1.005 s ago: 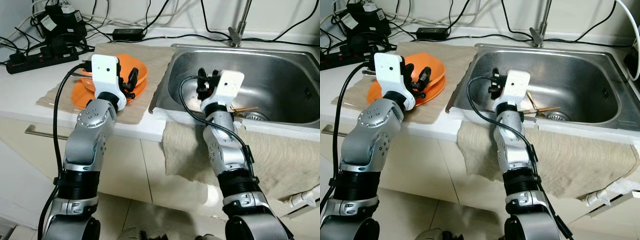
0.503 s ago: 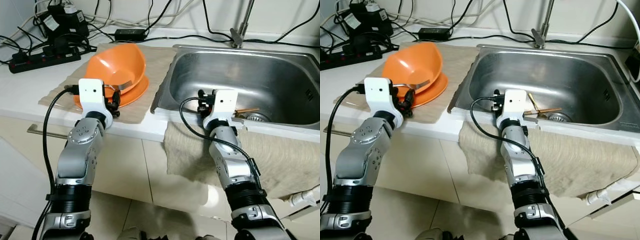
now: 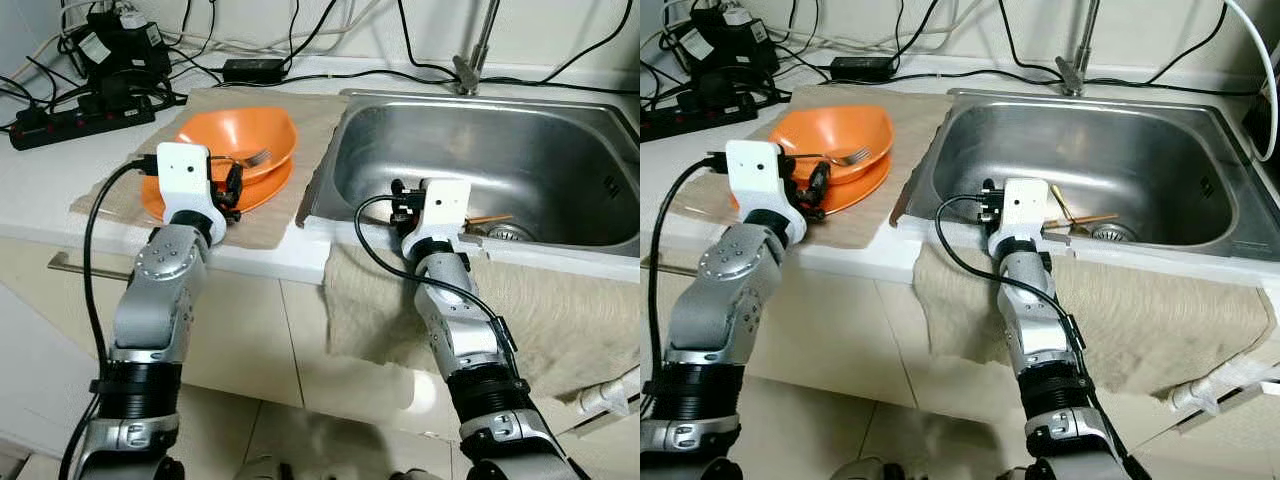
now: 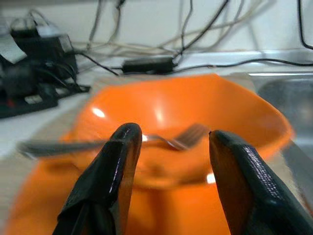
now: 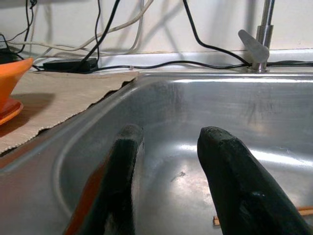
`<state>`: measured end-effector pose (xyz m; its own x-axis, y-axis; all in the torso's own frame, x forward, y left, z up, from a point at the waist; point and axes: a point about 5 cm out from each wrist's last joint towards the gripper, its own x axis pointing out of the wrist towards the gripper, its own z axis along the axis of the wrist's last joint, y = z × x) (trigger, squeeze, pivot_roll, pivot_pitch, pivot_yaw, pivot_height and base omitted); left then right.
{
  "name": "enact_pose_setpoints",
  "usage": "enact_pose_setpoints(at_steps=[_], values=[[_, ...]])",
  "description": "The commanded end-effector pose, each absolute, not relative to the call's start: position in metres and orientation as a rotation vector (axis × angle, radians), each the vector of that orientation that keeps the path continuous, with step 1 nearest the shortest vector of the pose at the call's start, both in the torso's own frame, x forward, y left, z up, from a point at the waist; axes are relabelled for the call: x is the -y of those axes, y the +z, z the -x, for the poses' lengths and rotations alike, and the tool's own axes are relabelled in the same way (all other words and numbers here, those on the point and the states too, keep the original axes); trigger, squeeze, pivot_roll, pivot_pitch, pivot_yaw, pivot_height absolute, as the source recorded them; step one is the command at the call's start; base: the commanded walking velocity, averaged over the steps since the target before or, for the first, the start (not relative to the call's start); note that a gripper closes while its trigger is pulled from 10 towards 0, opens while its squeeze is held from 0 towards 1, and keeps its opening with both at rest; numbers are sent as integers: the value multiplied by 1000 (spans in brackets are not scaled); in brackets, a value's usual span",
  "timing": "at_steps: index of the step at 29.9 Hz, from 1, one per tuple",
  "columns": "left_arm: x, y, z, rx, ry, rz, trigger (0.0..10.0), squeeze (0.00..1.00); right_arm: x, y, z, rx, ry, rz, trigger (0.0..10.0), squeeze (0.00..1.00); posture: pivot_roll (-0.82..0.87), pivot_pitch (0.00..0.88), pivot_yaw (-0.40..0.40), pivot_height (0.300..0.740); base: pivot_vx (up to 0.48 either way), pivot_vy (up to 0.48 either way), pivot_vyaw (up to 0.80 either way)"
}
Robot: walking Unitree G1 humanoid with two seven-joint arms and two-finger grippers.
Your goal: Kitchen organization
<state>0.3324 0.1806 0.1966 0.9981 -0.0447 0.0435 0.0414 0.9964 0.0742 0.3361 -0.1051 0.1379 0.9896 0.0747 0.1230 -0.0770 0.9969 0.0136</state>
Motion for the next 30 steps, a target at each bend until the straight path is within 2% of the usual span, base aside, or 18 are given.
enact_pose_setpoints(at_steps=[1,6,13,30], values=[[-189,202,-335,43,-39,-78,10000,0,102,139,-334,123,97,-16,10000,0,54,0,66,740,0,0,0],[-209,216,-346,26,-61,-132,10000,0,101,136,-333,113,104,-20,10000,0,58,0,67,740,0,0,0],[-214,212,-357,-35,-126,-220,10000,0,97,136,-332,112,109,-32,10000,0,59,0,72,740,0,0,0],[-225,249,-382,12,-210,-372,10000,0,91,135,-331,110,120,-41,10000,0,60,4,83,740,0,0,0]])
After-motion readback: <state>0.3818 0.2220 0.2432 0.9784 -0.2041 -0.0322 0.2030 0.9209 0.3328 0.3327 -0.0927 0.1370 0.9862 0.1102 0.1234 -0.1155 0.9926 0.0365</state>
